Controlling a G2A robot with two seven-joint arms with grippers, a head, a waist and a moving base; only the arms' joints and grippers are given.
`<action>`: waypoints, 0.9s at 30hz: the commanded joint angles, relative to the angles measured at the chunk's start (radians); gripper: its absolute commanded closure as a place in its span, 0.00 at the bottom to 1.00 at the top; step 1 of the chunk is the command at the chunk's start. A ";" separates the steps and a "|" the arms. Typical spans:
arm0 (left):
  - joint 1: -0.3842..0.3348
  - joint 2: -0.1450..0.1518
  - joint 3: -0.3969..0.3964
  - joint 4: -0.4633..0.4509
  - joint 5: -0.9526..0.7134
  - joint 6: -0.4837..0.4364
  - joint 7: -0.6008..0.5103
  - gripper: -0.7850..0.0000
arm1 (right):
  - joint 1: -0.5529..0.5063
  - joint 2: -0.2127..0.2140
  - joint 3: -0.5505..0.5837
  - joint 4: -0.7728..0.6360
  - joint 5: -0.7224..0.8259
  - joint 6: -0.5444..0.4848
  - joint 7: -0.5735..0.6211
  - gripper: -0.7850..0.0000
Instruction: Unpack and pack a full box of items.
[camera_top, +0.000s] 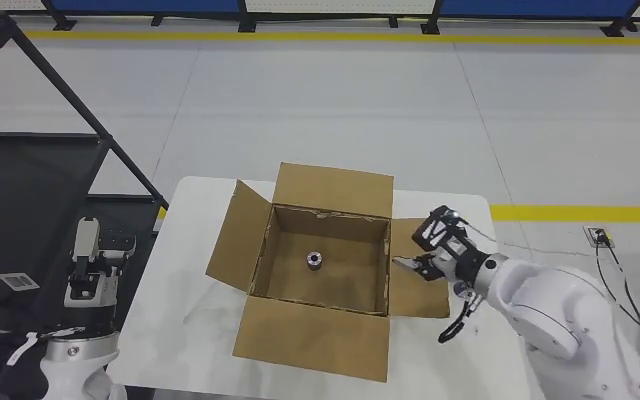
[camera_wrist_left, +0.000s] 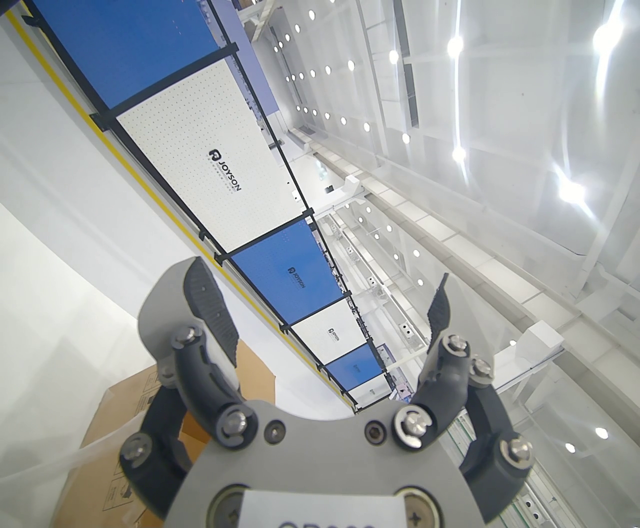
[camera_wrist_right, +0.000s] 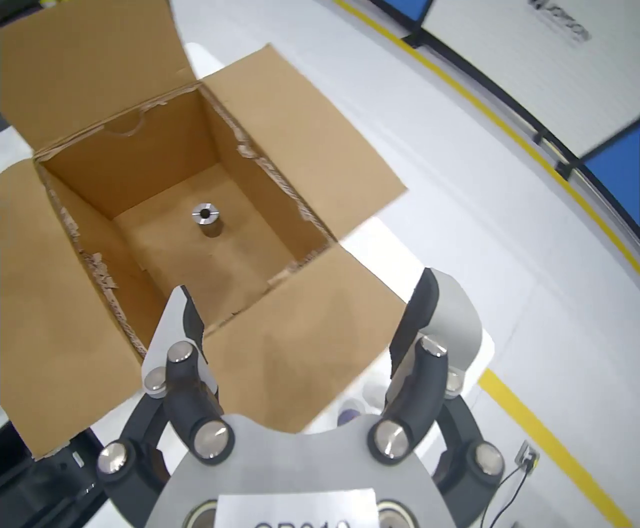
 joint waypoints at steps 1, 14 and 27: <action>0.000 0.000 0.000 0.000 0.000 0.000 0.000 0.00 | 0.127 -0.018 -0.140 0.095 -0.021 0.011 0.035 0.00; 0.000 0.000 0.000 0.000 0.000 0.000 0.000 0.00 | 0.566 -0.273 -0.768 0.824 0.160 0.060 -0.098 0.01; 0.000 0.000 0.000 0.000 0.000 0.000 0.000 0.00 | 0.672 -0.483 -0.908 1.250 0.198 0.147 -0.268 0.22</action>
